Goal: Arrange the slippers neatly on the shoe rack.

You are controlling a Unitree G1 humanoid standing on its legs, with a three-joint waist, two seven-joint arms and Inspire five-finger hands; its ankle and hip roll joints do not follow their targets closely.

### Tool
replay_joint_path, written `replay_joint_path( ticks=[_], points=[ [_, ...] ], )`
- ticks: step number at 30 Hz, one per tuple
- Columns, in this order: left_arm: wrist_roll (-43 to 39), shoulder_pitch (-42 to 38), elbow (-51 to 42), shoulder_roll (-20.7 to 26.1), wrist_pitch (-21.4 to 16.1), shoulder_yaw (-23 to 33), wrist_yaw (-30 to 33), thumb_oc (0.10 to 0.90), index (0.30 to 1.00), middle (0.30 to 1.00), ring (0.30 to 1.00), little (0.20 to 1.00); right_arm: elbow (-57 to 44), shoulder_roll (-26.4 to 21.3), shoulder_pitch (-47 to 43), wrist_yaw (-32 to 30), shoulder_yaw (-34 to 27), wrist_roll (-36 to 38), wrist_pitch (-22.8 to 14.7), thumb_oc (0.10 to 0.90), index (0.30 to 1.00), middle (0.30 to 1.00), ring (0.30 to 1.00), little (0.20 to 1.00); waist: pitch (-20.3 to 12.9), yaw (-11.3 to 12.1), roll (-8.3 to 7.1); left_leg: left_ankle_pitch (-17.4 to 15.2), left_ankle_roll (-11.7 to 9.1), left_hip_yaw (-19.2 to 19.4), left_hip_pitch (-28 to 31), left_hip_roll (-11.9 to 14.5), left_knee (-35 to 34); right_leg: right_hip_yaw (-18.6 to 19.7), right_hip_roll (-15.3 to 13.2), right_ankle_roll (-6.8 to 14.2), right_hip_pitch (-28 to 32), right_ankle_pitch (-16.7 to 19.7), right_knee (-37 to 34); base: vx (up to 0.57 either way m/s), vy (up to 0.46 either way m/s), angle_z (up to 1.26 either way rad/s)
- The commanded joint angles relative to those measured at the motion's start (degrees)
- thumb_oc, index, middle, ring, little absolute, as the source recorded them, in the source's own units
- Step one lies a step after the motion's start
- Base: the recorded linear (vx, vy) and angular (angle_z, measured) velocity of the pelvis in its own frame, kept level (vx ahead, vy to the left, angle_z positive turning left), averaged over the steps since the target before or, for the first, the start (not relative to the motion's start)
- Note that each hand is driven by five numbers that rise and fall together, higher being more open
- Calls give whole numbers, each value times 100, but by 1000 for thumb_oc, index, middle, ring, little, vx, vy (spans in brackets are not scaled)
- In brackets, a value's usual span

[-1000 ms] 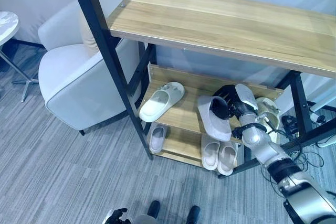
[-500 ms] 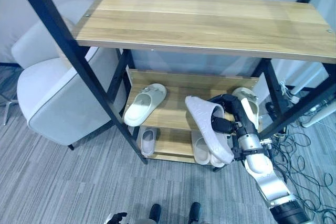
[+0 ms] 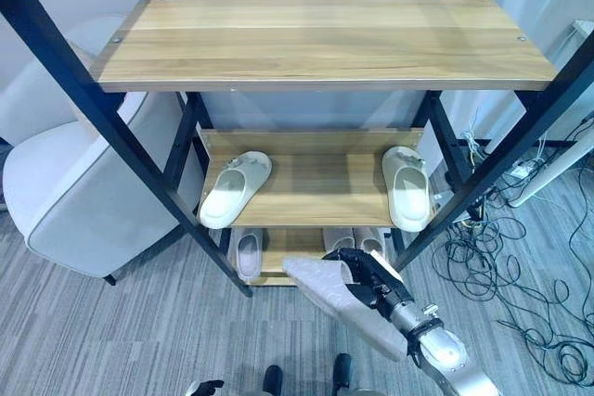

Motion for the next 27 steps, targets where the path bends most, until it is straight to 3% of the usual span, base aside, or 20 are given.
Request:
replay_joint_path(
  ticks=[1, 3, 4, 5, 7, 12, 14, 15, 16, 18, 19, 20, 23, 24, 27],
  points=[
    [-112, -686, -24, -259, -306, -304, -79, 800, 900, 900, 900, 900, -493, -220, -1003, -267, -32, -200, -539, 400, 300, 300, 300, 300, 604, 73, 80, -87, -39, 45, -649, 56, 283, -132, -105, 259, -211, -1042, 850, -459, -34, 27],
    [-455, -885, -336, -168, -391, -404, 20, 800, 900, 900, 900, 900, -265, -219, -1482, -589, -12, -388, -563, 400, 300, 300, 300, 300, 906, 135, 79, -216, -75, -31, -1644, -63, 1289, -191, -284, 198, -938, -1117, 1479, -342, -36, 39],
    [-748, -839, -625, -109, -427, -415, 23, 800, 900, 900, 900, 900, -204, -247, -1737, -856, -96, -602, -535, 400, 300, 300, 300, 300, 936, 214, 158, -295, -51, -129, -2200, -172, 1751, -242, -346, 138, -1479, -1189, 1978, -209, -19, 40],
    [-751, -835, -630, -107, -424, -416, 22, 800, 900, 900, 900, 900, -202, -245, -1738, -858, -94, -604, -535, 400, 300, 300, 300, 300, 892, 211, 154, -308, -50, -132, -2268, -176, 1788, -242, -353, 137, -1545, -1203, 2014, -135, 4, 39],
    [-1171, -648, -1017, -53, -467, -438, 25, 800, 900, 900, 900, 900, -90, -284, -2212, -1296, -249, -924, -529, 400, 300, 300, 300, 300, 843, 380, 206, -459, 26, -102, -3161, -136, 2491, -211, -440, 64, -2430, -1492, 2794, -152, 33, 20],
    [-1603, -703, -1876, 116, -568, -604, 188, 800, 900, 900, 900, 900, -94, -523, -2957, -2102, -648, -1351, -587, 400, 300, 300, 300, 300, 940, 517, 297, -938, 99, -135, -4855, -222, 4059, -128, -687, -18, -4183, -2120, 4561, -105, 2, -4],
    [-1653, -736, -2066, 145, -593, -633, 203, 800, 900, 900, 900, 900, -135, -570, -3061, -2236, -713, -1436, -591, 400, 300, 300, 300, 300, 887, 525, 295, -1027, 116, -140, -5222, -239, 4383, -76, -737, -66, -4526, -2251, 4858, -85, 1, 21],
    [-1834, -781, -2442, 214, -669, -650, 285, 800, 900, 900, 900, 900, -193, -740, -3443, -2519, -844, -1675, -614, 400, 300, 300, 300, 300, 915, 544, 333, -1199, 153, -154, -5951, -292, 5056, 64, -849, -161, -5281, -2454, 5566, -49, 16, 18],
    [-1836, -785, -2446, 214, -665, -648, 285, 800, 900, 900, 900, 900, -188, -741, -3453, -2523, -841, -1677, -613, 400, 300, 300, 300, 300, 878, 546, 321, -1222, 155, -144, -6024, -296, 5108, 79, -858, -161, -5358, -2479, 5621, -68, 8, 15],
    [-1982, -817, -2793, 292, -742, -642, 367, 800, 900, 900, 900, 900, -292, -998, -3866, -2757, -930, -1872, -625, 400, 300, 300, 300, 300, 869, 559, 318, -1400, 183, -165, -6703, -310, 5735, 190, -916, -281, -5931, -2730, 6183, -15, 9, 11],
    [-2091, -852, -3008, 380, -807, -642, 434, 800, 900, 900, 900, 900, -336, -1243, -4267, -2966, -1011, -2052, -625, 400, 300, 300, 300, 300, 867, 574, 315, -1623, 219, -186, -7352, -360, 6383, 261, -950, -346, -6551, -2957, 6819, 0, 0, 0],
    [-2093, -858, -3012, 377, -803, -637, 435, 800, 900, 900, 900, 900, -323, -1246, -4287, -2972, -1000, -2054, -627, 400, 300, 300, 300, 300, 827, 573, 306, -1653, 221, -176, -7440, -366, 6448, 277, -960, -344, -6642, -2990, 6888, 64, 13, -8],
    [-2239, -898, -3597, 658, -887, -625, 563, 800, 900, 900, 900, 900, -344, -1820, -5008, -3207, -974, -2378, -528, 400, 300, 300, 300, 300, 913, 600, 324, -2088, 315, -141, -8403, -420, 7614, 399, -1052, -470, -7606, -3363, 8054, 82, 14, 6],
    [-2242, -905, -3606, 654, -879, -618, 564, 800, 900, 900, 900, 900, -327, -1825, -5037, -3213, -959, -2377, -531, 400, 300, 300, 300, 300, 889, 596, 319, -2119, 317, -132, -8476, -424, 7677, 415, -1060, -469, -7681, -3397, 8120, 123, 11, -19],
    [-2410, -872, -4077, 923, -985, -651, 723, 800, 900, 900, 900, 900, -121, -2359, -5815, -3478, -701, -2586, -386, 400, 300, 300, 300, 300, 1079, 597, 314, -2544, 357, -70, -9187, -468, 8777, 629, -1192, -498, -8449, -3693, 9178, 143, 22, 14]
  ],
)
